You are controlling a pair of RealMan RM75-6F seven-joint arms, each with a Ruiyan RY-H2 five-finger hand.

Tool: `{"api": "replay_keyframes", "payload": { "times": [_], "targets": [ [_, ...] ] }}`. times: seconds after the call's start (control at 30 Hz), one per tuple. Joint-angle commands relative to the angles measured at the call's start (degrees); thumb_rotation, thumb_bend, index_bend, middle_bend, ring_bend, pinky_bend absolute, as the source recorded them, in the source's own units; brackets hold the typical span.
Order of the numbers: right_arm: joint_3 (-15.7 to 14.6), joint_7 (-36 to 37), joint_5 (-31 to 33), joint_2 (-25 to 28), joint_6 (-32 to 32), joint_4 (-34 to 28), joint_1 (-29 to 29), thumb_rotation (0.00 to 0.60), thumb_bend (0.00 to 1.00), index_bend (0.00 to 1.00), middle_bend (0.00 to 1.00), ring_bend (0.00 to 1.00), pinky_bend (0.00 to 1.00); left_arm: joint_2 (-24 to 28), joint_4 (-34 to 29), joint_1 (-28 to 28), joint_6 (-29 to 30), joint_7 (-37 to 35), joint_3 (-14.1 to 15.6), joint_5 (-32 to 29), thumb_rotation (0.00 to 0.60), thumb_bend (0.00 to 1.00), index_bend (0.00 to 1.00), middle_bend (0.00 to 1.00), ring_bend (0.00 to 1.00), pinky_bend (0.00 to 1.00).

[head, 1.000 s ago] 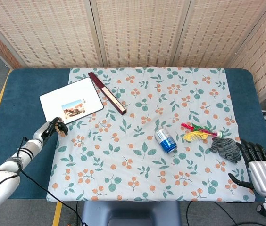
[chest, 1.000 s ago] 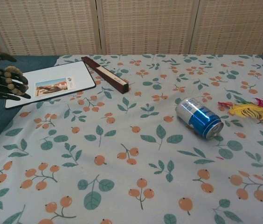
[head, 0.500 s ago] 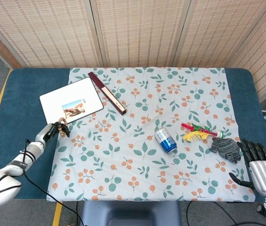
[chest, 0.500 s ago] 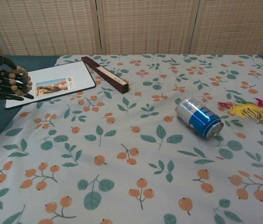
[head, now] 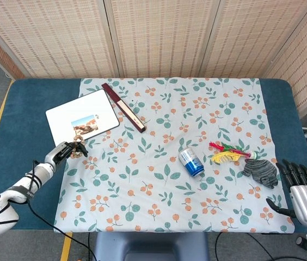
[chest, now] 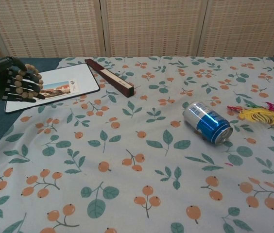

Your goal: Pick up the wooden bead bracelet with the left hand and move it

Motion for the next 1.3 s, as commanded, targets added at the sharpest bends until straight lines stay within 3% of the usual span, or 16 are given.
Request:
{"api": "replay_keyframes", "payload": {
  "times": [0.03,0.17,0.27,0.37,0.5,0.63,0.73,0.8,0.9,1.03,1.17,1.3],
  "targets": [
    [0.3,0.2,-0.2,-0.1,0.6,0.3,-0.1,0.422,0.15,0.00,0.00,0.00,0.00,1.3,2.0,-2.9,-3.1,-8.7,2.7,8.5,0.422,1.00,0.50,0.46,0.22,0.00],
    [0.6,0.6,0.0,-0.1,1.6,0.6,-0.4,0.419,0.15,0.00,0.00,0.00,0.00,0.8,3.6,-4.1,-2.7,-15.5,2.8,14.9,0.551,1.00,0.49,0.44,0.20,0.00],
    [0.7,0.5,0.2,-0.2,1.5,0.6,-0.4,0.420,0.15,0.00,0.00,0.00,0.00,0.4,4.3,-3.9,-4.1,-19.9,2.5,18.3,0.598,1.00,0.45,0.42,0.17,0.00],
    [0.7,0.3,0.5,-0.2,1.1,0.7,-0.3,0.419,0.15,0.00,0.00,0.00,0.00,-0.6,5.2,-3.3,-5.8,-24.0,1.5,21.9,0.600,1.00,0.38,0.40,0.14,0.00],
    [0.8,0.4,0.6,-0.2,1.0,0.7,-0.3,0.419,0.15,0.00,0.00,0.00,0.00,-2.8,6.6,-1.2,-9.6,-28.9,-2.0,26.0,0.600,1.00,0.25,0.39,0.14,0.00],
    [0.8,0.5,0.5,-0.2,1.1,0.7,-0.3,0.418,0.15,0.00,0.00,0.00,0.00,-3.9,7.8,-0.1,-12.7,-32.7,-4.1,27.1,0.595,1.00,0.22,0.40,0.16,0.00],
    [0.8,0.6,0.5,-0.2,1.2,0.7,-0.3,0.418,0.15,0.00,0.00,0.00,0.00,-4.0,8.5,0.1,-14.9,-35.2,-4.4,26.9,0.536,0.88,0.23,0.44,0.18,0.00],
    [0.8,0.6,0.5,-0.2,1.1,0.8,-0.3,0.419,0.15,0.00,0.00,0.00,0.00,-3.7,10.4,0.0,-19.7,-39.2,-4.8,26.7,0.431,0.67,0.23,0.47,0.19,0.00],
    [0.9,0.5,0.7,-0.3,0.8,0.9,-0.1,0.418,0.15,0.00,0.00,0.00,0.00,-4.0,13.2,-0.3,-23.8,-41.1,-5.4,28.6,0.369,0.55,0.24,0.47,0.19,0.00],
    [0.9,0.4,0.9,-0.4,0.5,1.0,0.0,0.418,0.15,0.00,0.00,0.00,0.00,-4.9,14.6,-0.2,-24.7,-42.9,-6.3,30.6,0.317,0.47,0.27,0.48,0.19,0.00],
    [0.9,0.4,1.1,-0.4,0.3,1.0,0.0,0.419,0.15,0.00,0.00,0.00,0.00,-5.9,14.4,0.2,-22.5,-45.2,-6.8,32.3,0.220,0.45,0.36,0.52,0.21,0.00],
    [0.9,0.4,1.1,-0.4,0.3,1.0,0.0,0.418,0.15,0.00,0.00,0.00,0.00,-5.9,13.6,0.3,-21.4,-46.6,-6.3,34.8,0.227,0.46,0.46,0.56,0.23,0.00]
  ]
}}
